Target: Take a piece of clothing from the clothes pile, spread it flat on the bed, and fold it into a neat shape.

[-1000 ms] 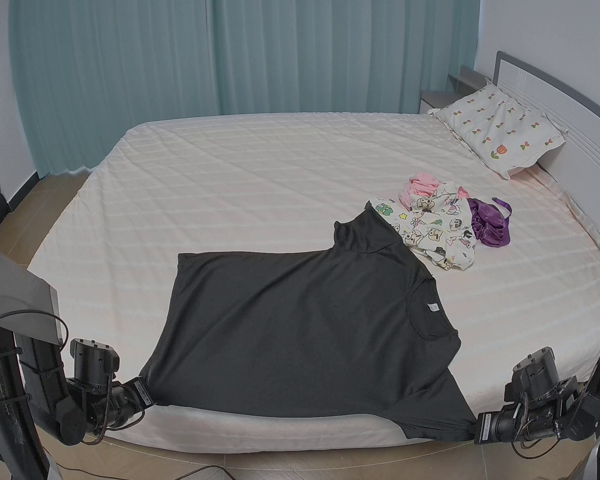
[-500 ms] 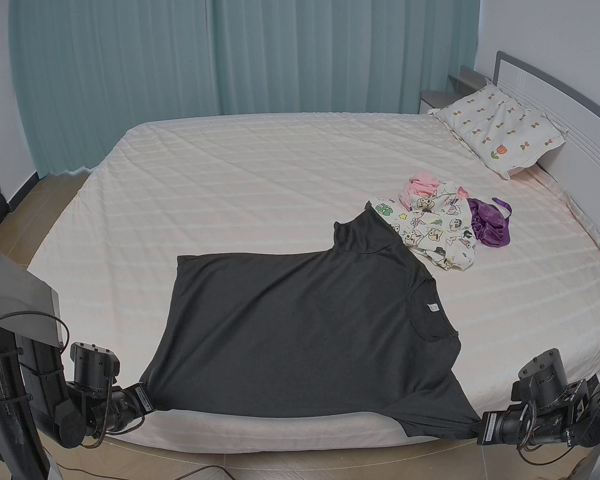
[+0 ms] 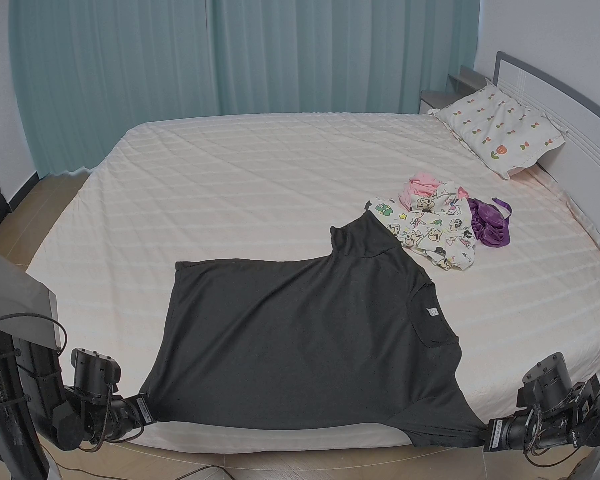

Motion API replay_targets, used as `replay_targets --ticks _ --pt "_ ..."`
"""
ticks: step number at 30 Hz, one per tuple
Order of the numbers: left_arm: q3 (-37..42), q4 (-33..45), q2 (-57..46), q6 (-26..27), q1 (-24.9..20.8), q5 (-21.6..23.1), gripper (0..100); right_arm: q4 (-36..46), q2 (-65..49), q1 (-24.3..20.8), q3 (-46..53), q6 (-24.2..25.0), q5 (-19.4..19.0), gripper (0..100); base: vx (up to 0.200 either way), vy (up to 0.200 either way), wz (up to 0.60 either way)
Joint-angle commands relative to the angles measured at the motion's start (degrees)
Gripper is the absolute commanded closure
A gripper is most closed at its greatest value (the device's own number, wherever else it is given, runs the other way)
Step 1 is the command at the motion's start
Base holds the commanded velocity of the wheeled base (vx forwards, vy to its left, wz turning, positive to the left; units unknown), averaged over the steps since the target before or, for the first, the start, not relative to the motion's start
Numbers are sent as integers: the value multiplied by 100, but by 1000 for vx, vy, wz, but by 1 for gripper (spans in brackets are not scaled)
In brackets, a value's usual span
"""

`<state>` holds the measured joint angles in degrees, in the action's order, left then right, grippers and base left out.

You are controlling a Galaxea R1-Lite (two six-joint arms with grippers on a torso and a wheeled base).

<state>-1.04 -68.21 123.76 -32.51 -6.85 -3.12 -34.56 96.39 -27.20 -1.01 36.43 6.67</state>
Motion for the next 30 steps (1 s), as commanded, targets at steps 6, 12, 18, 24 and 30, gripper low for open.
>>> replay_targets --ticks 6,12,18,24,30 --pt "42 580 -502 254 -115 -22 100 -77 -77 74 40 -21 -34 100 0 0 0" --pt "-371 580 -801 228 -62 -13 100 -7 -446 250 -391 -21 -69 100 0 0 0" --pt "-933 1099 -1117 228 -44 -13 100 55 -331 487 -892 -171 -122 100 0 0 0" --pt "-2349 3577 -1706 157 -27 13 100 178 -138 874 -1490 -408 -359 100 0 0 0" --pt "-3394 5397 -1741 122 -36 207 100 292 -41 909 -1876 -496 -482 100 0 0 0"
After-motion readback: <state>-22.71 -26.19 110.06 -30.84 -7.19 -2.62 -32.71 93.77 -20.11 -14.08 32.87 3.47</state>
